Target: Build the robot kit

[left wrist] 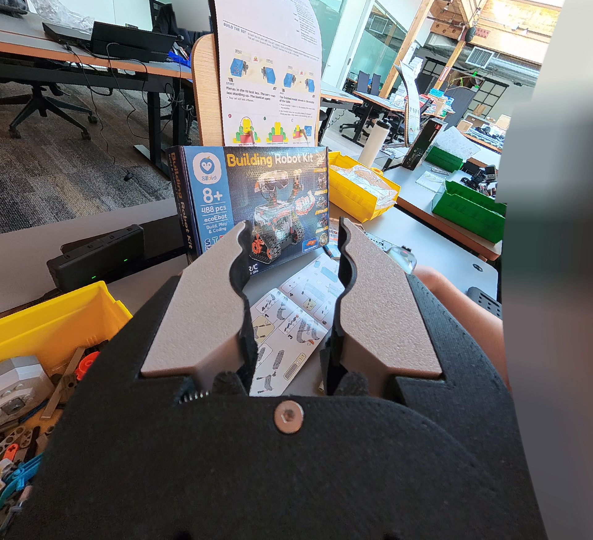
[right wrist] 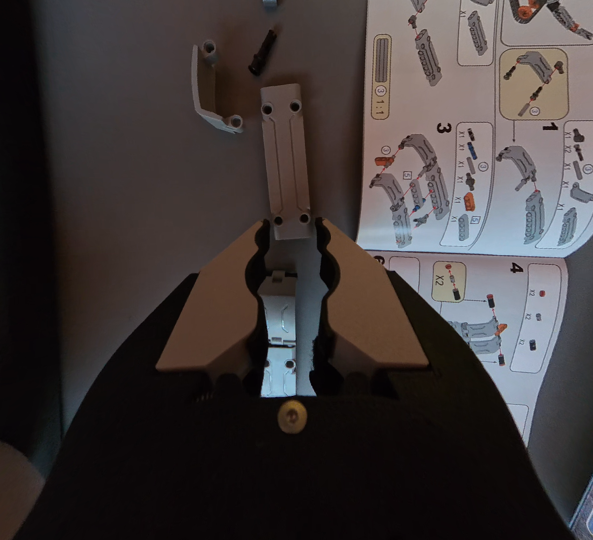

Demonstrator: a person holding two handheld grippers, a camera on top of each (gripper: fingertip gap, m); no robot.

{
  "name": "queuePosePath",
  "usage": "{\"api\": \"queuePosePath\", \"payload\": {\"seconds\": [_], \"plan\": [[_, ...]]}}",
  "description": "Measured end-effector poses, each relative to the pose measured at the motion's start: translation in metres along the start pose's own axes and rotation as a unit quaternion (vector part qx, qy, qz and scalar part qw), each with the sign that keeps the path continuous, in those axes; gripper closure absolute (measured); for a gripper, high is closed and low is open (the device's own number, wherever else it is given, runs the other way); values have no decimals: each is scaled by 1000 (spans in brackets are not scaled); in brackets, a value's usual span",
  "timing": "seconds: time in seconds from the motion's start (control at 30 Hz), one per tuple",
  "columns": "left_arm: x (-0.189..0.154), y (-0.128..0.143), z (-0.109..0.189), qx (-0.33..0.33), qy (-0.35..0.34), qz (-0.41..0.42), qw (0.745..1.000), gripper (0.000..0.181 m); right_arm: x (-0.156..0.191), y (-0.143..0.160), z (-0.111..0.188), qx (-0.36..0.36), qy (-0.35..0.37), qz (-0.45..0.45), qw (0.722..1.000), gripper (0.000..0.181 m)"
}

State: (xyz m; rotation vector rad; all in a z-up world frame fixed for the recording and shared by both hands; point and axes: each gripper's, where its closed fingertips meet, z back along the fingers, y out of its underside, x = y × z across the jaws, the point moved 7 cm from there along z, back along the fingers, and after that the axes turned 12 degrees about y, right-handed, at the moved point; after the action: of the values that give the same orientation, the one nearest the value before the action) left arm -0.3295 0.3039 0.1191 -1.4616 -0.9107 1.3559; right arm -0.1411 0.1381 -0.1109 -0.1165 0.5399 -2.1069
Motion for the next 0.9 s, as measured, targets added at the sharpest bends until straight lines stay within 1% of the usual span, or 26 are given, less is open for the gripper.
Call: {"api": "queuePosePath", "payload": {"seconds": [0.1, 0.17, 0.27, 0.33, 0.37, 0.4, 0.47, 0.53, 0.6, 0.67, 0.7, 0.77, 0.8, 0.83, 0.9], "plan": [[0, 0, 0, 0, 0, 0, 1000, 129, -5, 2, 12, -28, 9, -9, 1000, 153], [0, 0, 0, 0, 0, 0, 1000, 129, -11, 5, 25, -52, 23, -19, 998, 153], [0, 0, 0, 0, 1, 1, 1000, 129, -25, 12, 54, -106, 73, -37, 991, 154], [0, 0, 0, 1, 1, 1, 1000, 129, -37, 18, 77, -158, 127, -53, 978, 154], [0, 0, 0, 1, 1, 0, 1000, 129, -44, 22, 90, -187, 159, -63, 967, 154], [0, 0, 0, 1, 1, 0, 1000, 129, -53, 27, 103, -212, 207, -74, 952, 154], [-1, 1, -1, 3, 2, 0, 1000, 129, -70, 38, 133, -260, 309, -92, 910, 154], [-1, 1, -1, 4, 2, -2, 1000, 128, -75, 50, 160, -310, 361, -111, 873, 154], [-2, 0, 0, 2, 2, -2, 1000, 129, -77, 61, 179, -349, 392, -132, 841, 155], [-1, 0, 0, 1, 2, -1, 1000, 129, -76, 66, 188, -384, 392, -143, 823, 150], [-1, 0, -1, 2, 2, 0, 1000, 129, -75, 66, 188, -405, 378, -144, 820, 148], [-2, 1, -2, 5, 3, 0, 1000, 128, -72, 59, 179, -436, 329, -143, 825, 143], [-2, 1, -2, 7, 3, -1, 1000, 129, -70, 53, 170, -437, 292, -145, 838, 139], [-2, 1, -2, 9, 3, -2, 1000, 128, -67, 46, 157, -428, 244, -145, 858, 138], [-2, 2, -2, 10, 3, -3, 1000, 129, -54, 29, 123, -376, 138, -127, 907, 139]]}}
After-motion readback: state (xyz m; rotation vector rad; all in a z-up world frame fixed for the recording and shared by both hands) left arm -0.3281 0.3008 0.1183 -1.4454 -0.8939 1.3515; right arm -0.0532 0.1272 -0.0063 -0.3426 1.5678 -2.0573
